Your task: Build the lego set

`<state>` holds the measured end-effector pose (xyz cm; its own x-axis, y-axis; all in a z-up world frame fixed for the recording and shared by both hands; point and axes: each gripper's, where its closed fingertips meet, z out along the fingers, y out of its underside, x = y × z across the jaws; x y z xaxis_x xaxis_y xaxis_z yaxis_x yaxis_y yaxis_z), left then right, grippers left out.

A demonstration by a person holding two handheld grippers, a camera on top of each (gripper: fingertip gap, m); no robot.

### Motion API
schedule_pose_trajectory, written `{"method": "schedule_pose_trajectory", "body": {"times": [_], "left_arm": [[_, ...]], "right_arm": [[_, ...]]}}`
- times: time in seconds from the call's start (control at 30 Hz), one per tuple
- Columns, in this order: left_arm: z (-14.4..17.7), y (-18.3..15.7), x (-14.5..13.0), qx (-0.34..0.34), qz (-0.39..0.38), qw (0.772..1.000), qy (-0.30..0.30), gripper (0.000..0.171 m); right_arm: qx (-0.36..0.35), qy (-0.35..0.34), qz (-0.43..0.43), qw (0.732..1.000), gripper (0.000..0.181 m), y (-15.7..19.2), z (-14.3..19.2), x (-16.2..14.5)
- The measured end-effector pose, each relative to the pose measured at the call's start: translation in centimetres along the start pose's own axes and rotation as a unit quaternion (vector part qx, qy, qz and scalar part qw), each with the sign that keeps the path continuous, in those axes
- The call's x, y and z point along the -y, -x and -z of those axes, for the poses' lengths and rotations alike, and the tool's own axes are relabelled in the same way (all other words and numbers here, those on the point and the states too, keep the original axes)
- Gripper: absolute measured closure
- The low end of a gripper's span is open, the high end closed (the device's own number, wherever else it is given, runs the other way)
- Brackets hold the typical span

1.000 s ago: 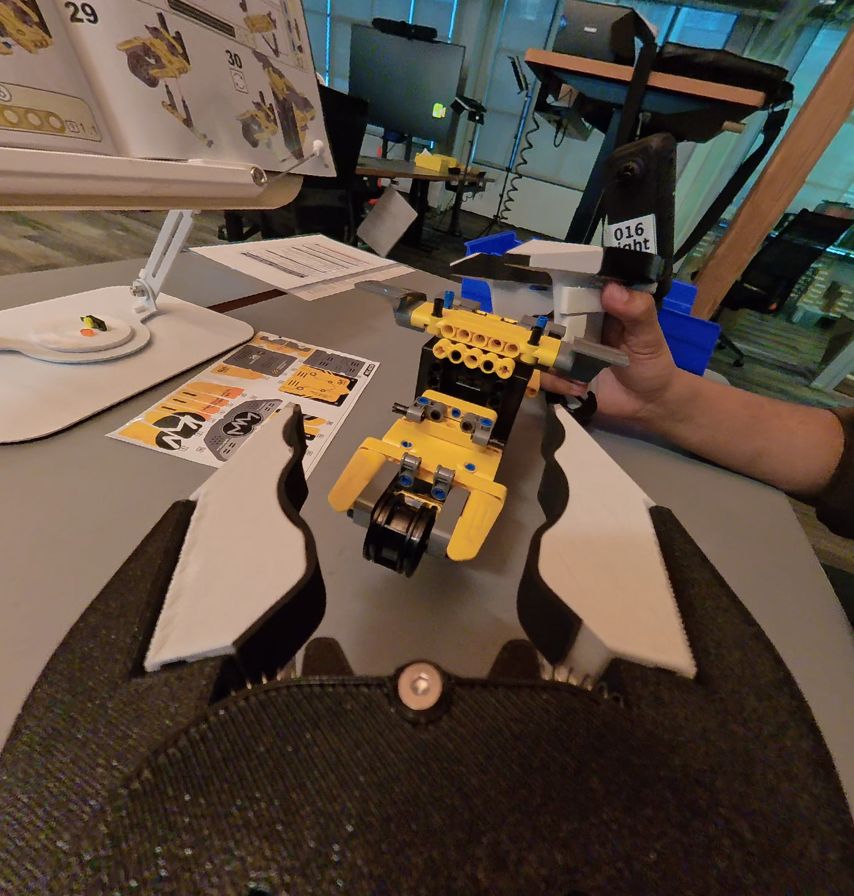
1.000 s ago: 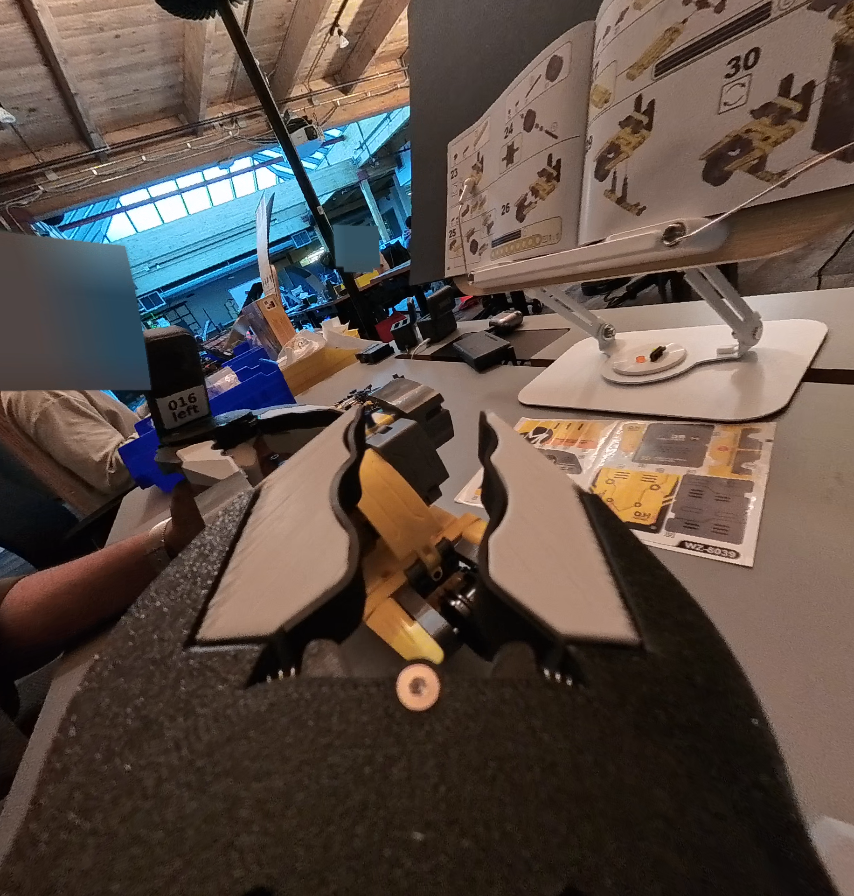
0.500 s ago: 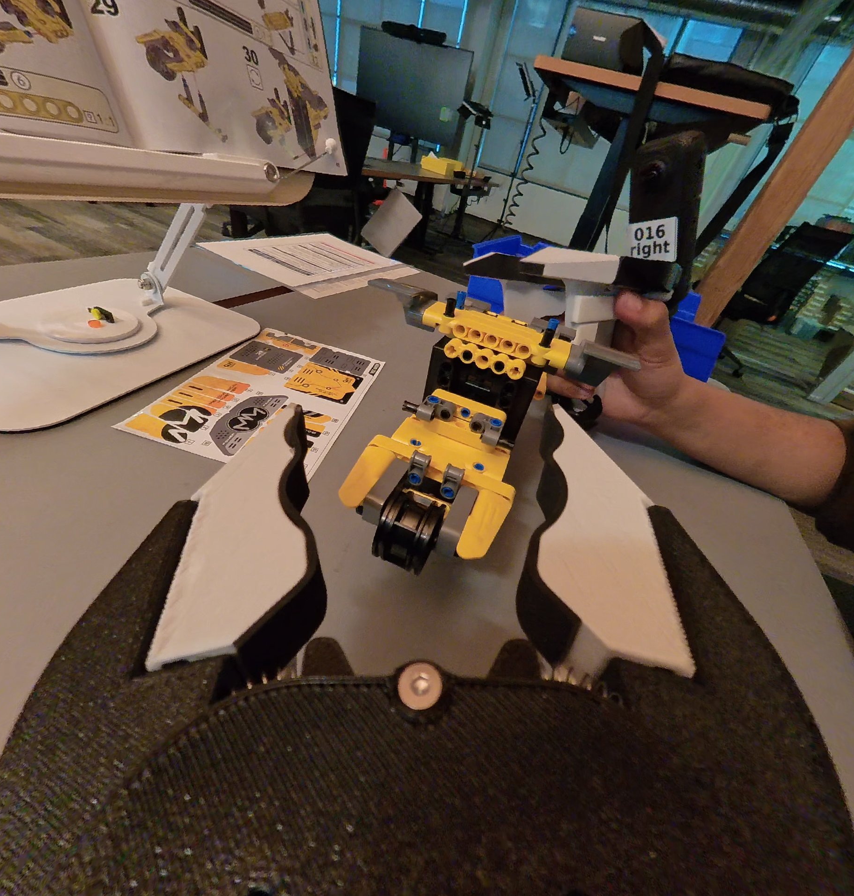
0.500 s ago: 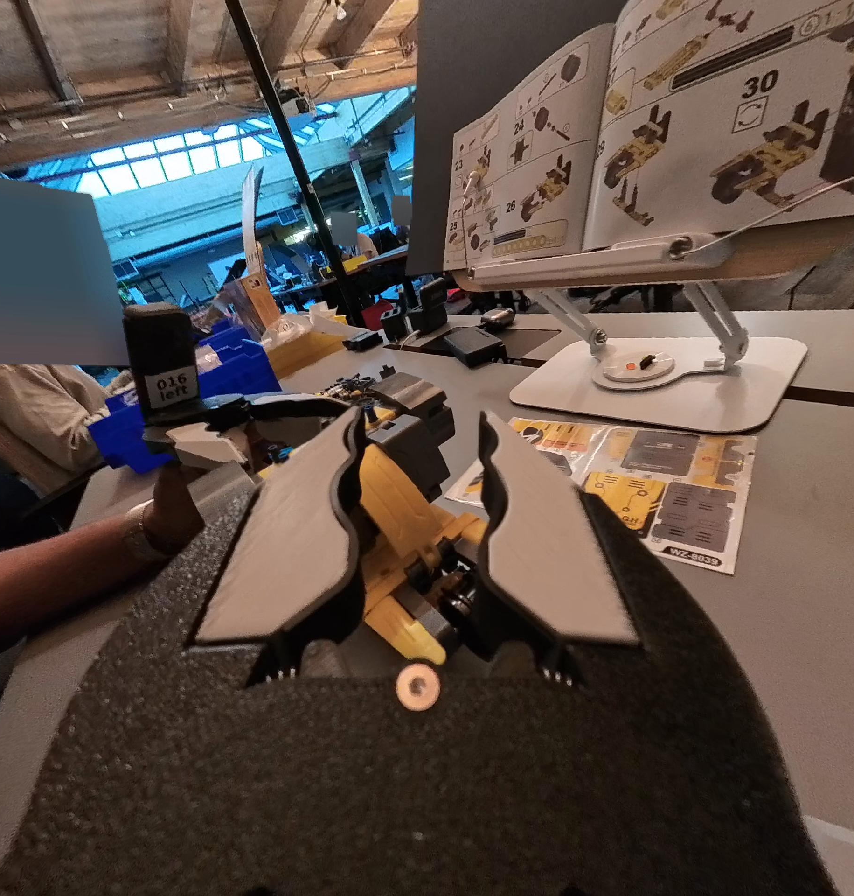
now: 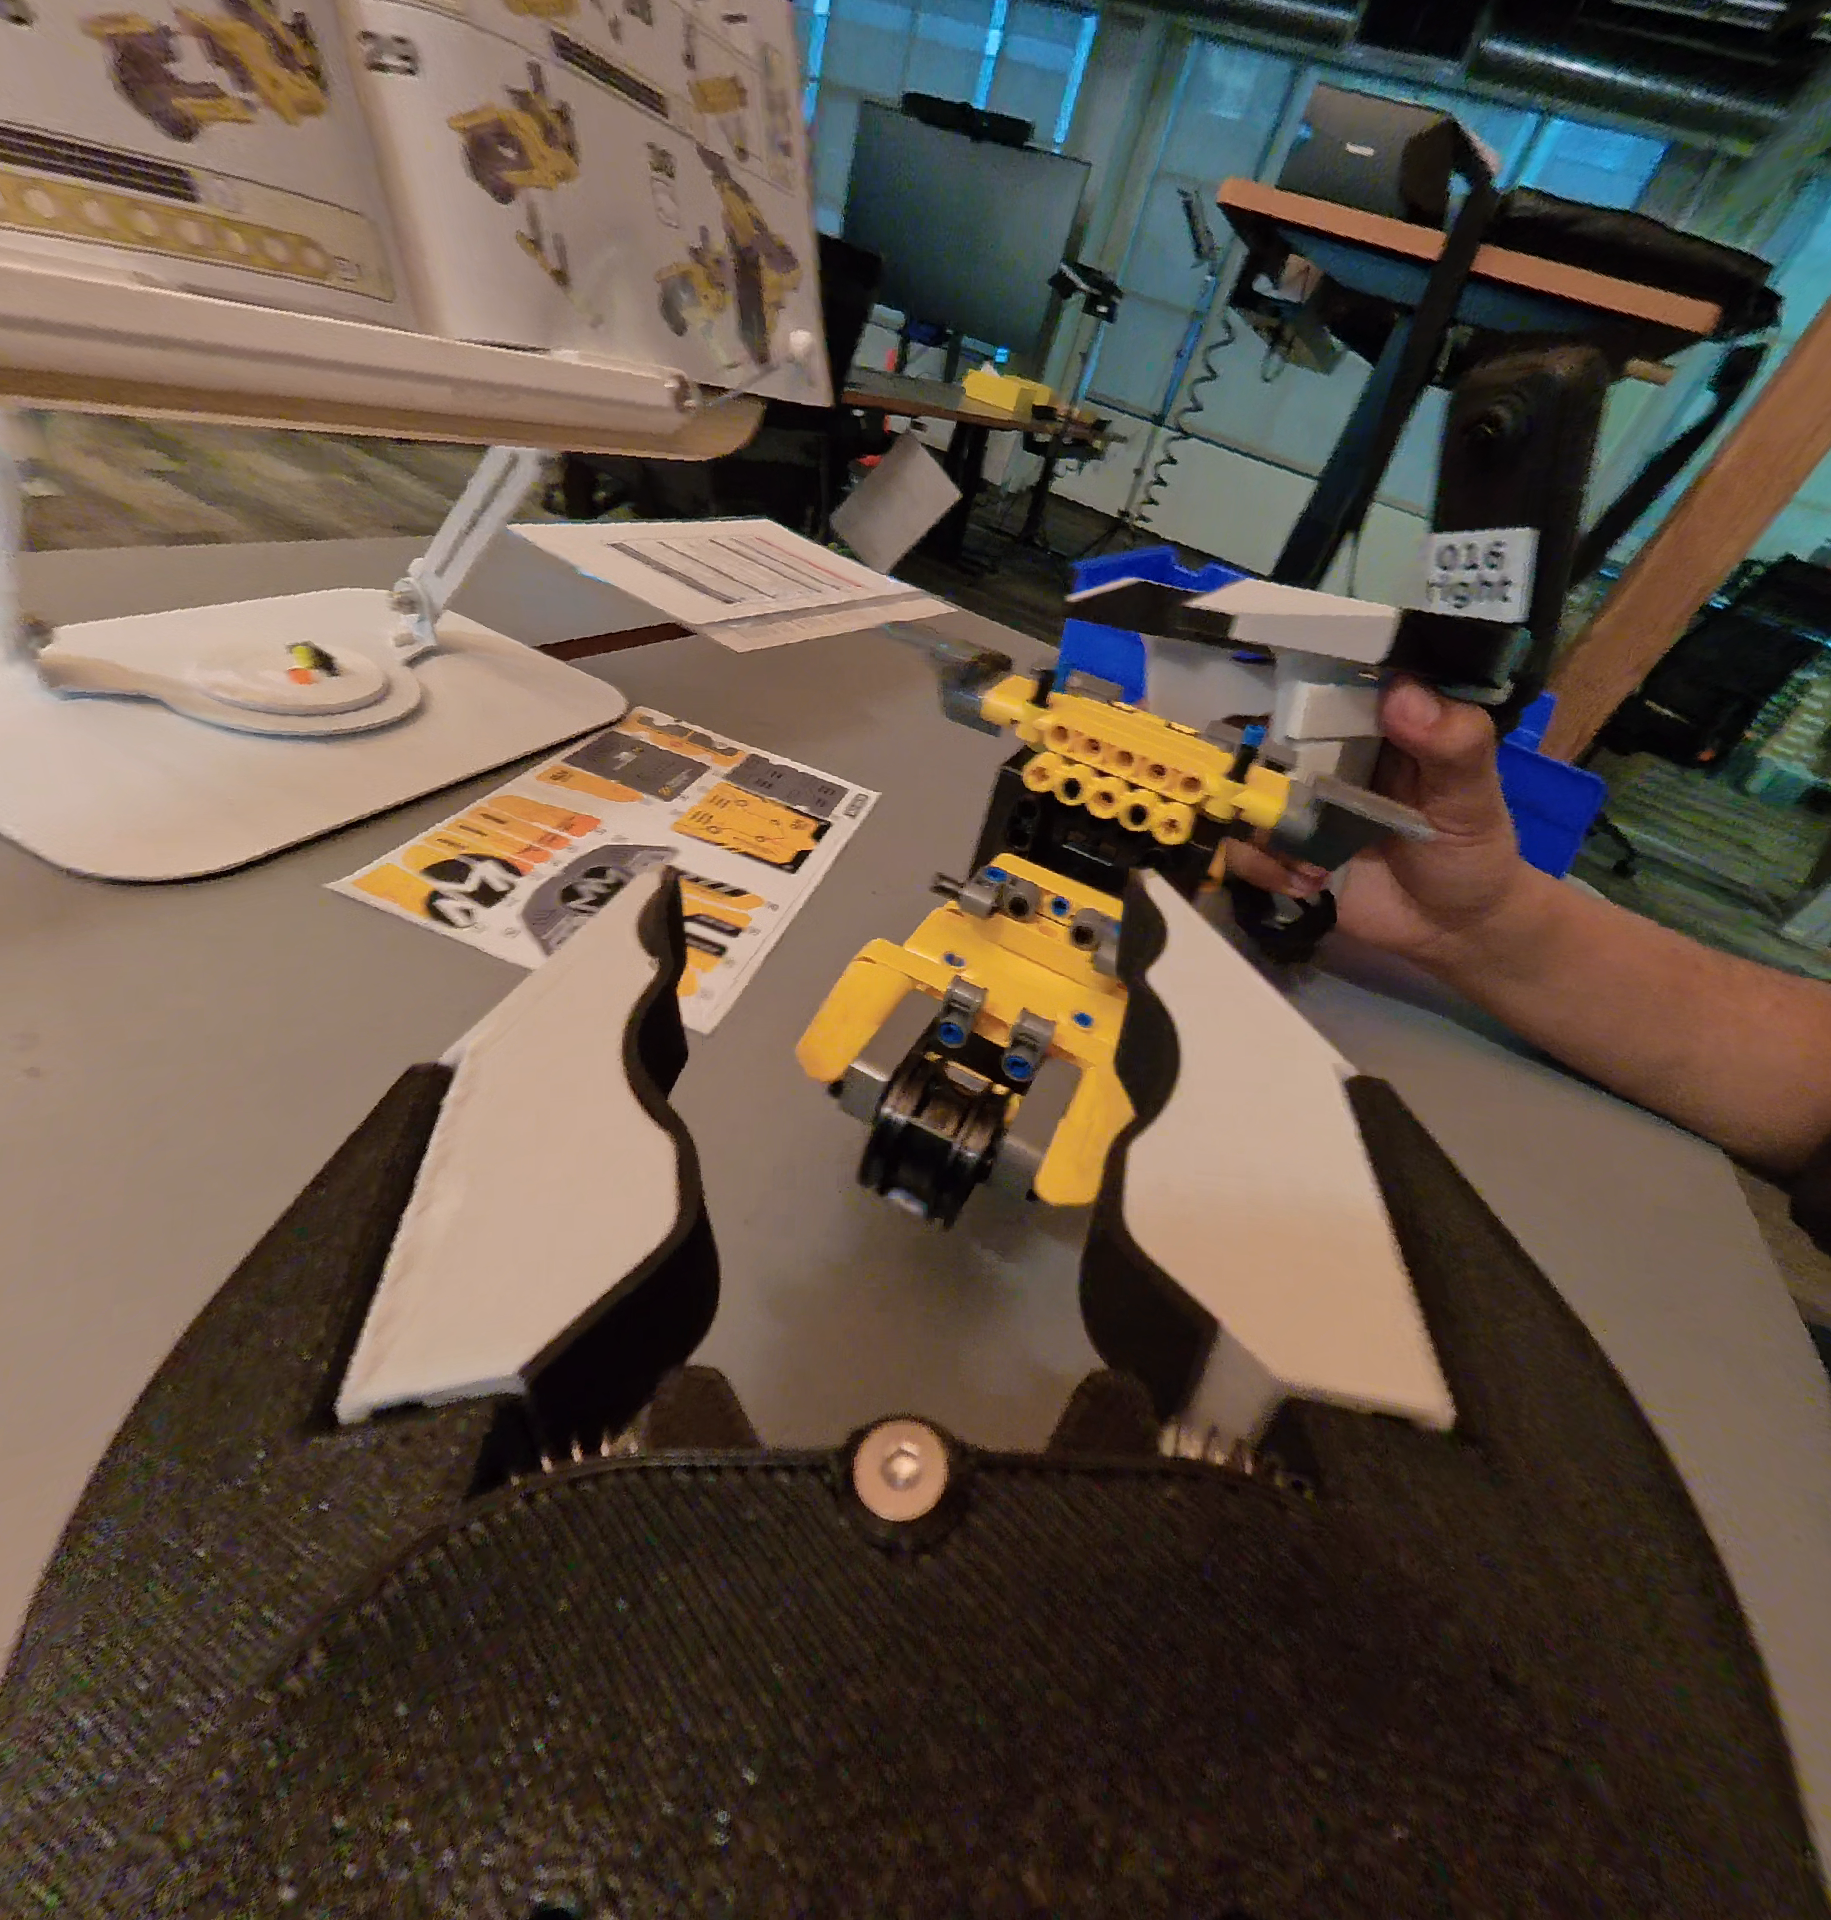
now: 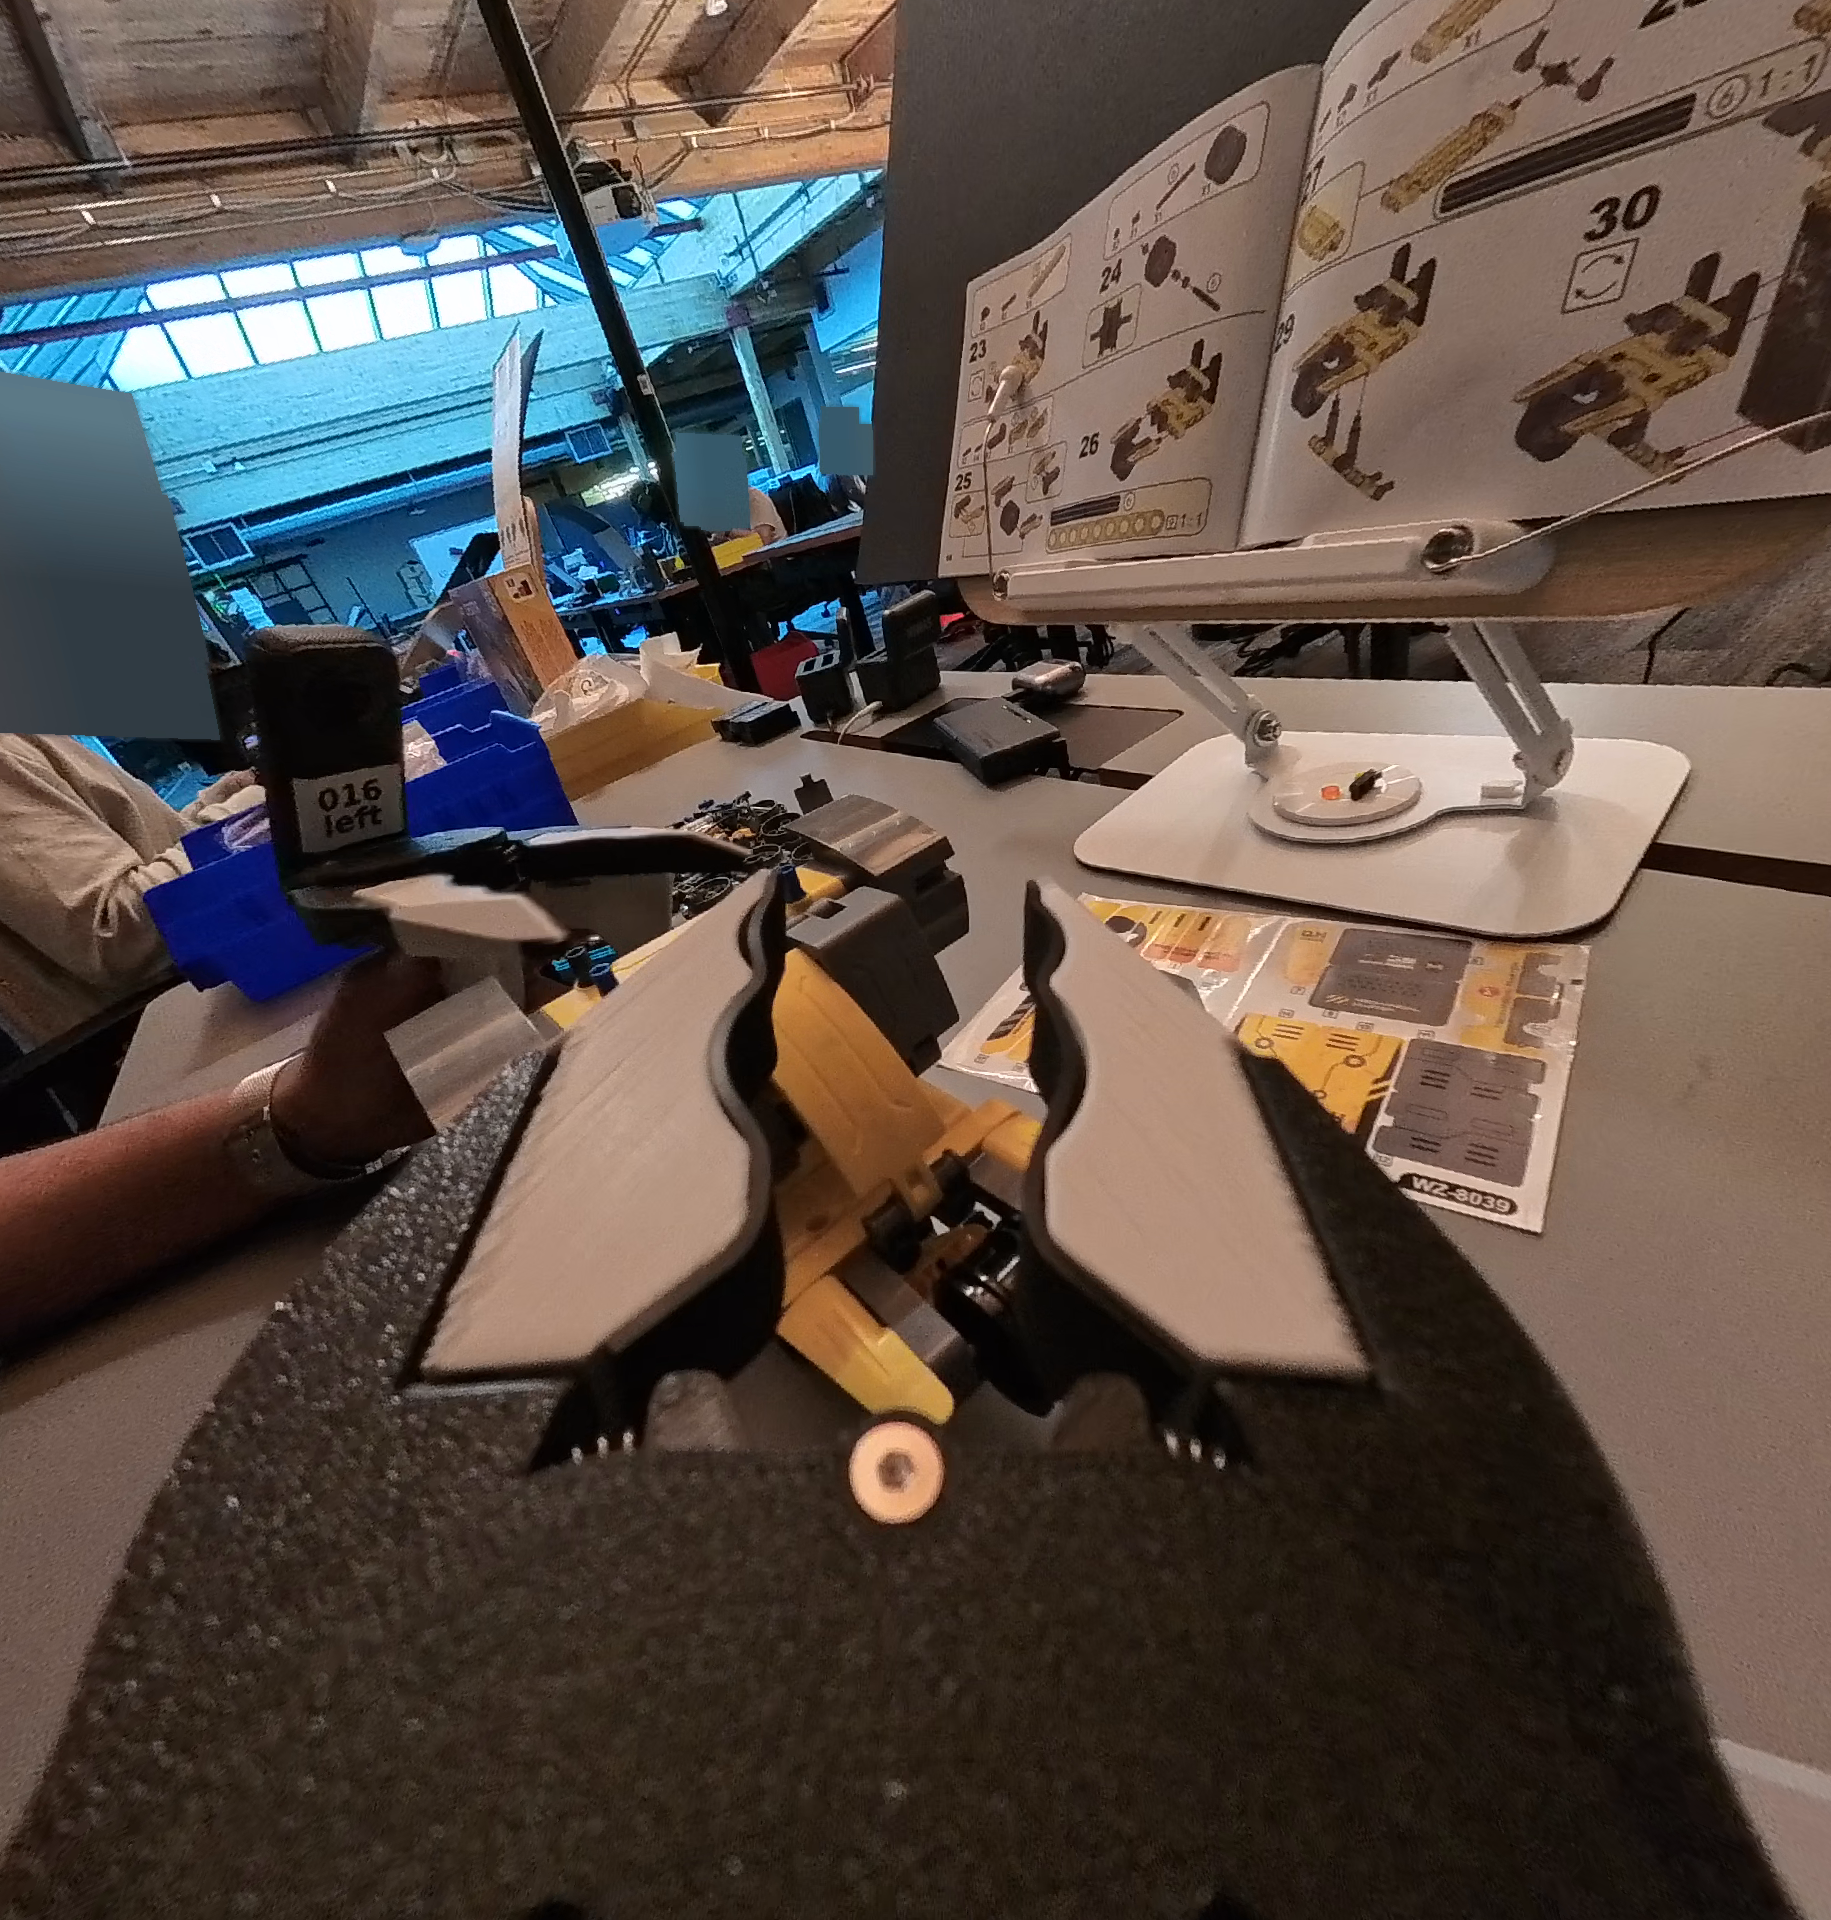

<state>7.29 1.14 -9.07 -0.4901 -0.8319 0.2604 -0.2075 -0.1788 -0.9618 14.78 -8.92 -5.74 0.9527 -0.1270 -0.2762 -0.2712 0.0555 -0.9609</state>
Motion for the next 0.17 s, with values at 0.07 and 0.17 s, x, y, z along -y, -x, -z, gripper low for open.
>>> {"method": "schedule_pose_trajectory", "body": {"times": [0.07, 0.17], "left_arm": [[0.4, 1.2, 0.2, 0.028, 0.005, 1.0, -0.005, 0.098], [1.2, 2.4, 1.0, 0.045, 0.035, 0.998, -0.027, 0.104]], "right_arm": [[-0.002, 0.002, 0.002, 1.0, 0.136, 0.0, 0.0, -0.1], [-0.003, 0.003, 0.007, 1.0, 0.137, 0.1, -0.1, -0.1]]}}
